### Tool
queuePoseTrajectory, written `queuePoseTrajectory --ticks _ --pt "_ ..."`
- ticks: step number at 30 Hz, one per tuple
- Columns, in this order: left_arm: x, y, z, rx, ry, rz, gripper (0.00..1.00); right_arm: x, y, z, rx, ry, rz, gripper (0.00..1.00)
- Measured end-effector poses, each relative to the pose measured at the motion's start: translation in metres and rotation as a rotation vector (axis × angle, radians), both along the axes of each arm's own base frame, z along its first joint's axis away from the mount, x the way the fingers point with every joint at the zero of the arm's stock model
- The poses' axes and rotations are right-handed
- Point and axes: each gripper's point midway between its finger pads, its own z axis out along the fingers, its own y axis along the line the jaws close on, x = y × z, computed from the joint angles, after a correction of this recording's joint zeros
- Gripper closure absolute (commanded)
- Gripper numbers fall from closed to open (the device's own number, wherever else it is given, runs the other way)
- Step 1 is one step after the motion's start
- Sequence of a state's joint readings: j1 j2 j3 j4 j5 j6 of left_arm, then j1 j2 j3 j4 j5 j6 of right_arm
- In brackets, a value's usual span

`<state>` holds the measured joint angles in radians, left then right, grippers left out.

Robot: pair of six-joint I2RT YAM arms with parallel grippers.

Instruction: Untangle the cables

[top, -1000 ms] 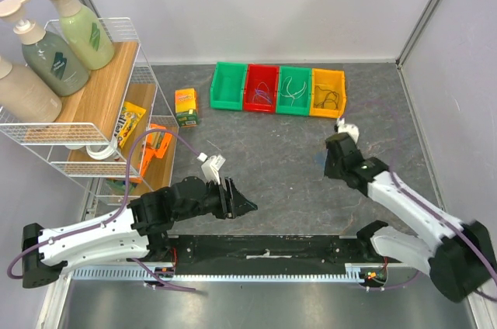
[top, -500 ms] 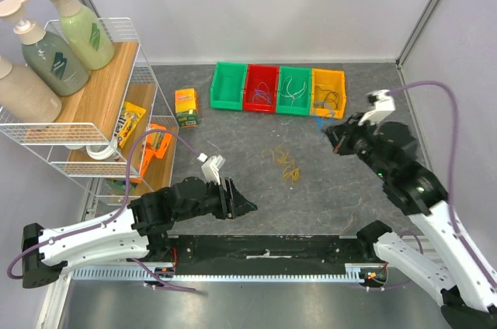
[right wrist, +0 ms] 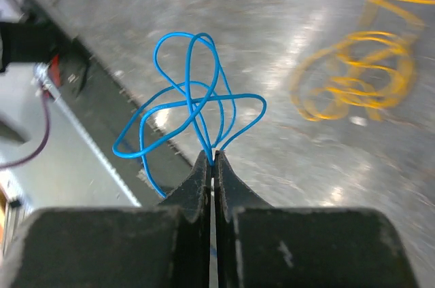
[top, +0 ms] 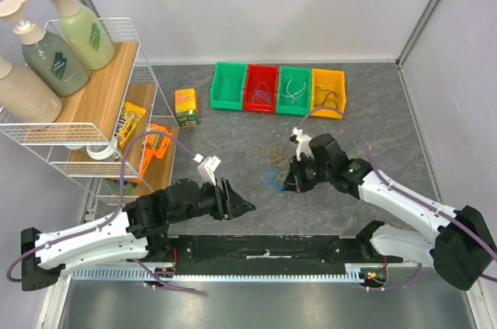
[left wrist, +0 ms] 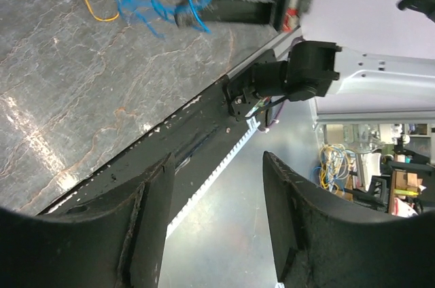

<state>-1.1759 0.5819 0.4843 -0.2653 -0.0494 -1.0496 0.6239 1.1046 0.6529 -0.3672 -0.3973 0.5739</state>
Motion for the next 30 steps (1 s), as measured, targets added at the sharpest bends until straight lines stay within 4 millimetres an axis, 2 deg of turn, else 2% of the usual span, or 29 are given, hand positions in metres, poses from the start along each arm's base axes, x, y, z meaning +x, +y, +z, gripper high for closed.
queuePoseTrajectory --ticks 5,9,17,22,25,30 --pt "0.002 -0.009 -0.014 0.060 0.010 -0.021 0.39 -0.036 0.045 0.019 0.121 -0.041 0.226 1.00" --pt "0.002 -0.015 -0.007 0.055 -0.029 -0.048 0.42 -0.049 0.064 0.029 0.200 -0.039 0.297 1.00" --pt "0.006 -0.016 0.031 -0.007 -0.158 -0.075 0.41 -0.061 0.076 0.043 0.311 -0.020 0.348 1.00" --pt "0.010 -0.017 0.045 -0.012 -0.215 -0.077 0.41 -0.066 0.081 0.051 0.350 -0.019 0.381 1.00" --pt "0.010 -0.020 0.041 0.009 -0.218 -0.092 0.43 -0.068 0.082 0.054 0.364 -0.016 0.386 1.00" --pt "0.006 -0.027 0.022 0.067 -0.186 -0.139 0.43 -0.068 0.083 0.057 0.378 -0.018 0.392 1.00"
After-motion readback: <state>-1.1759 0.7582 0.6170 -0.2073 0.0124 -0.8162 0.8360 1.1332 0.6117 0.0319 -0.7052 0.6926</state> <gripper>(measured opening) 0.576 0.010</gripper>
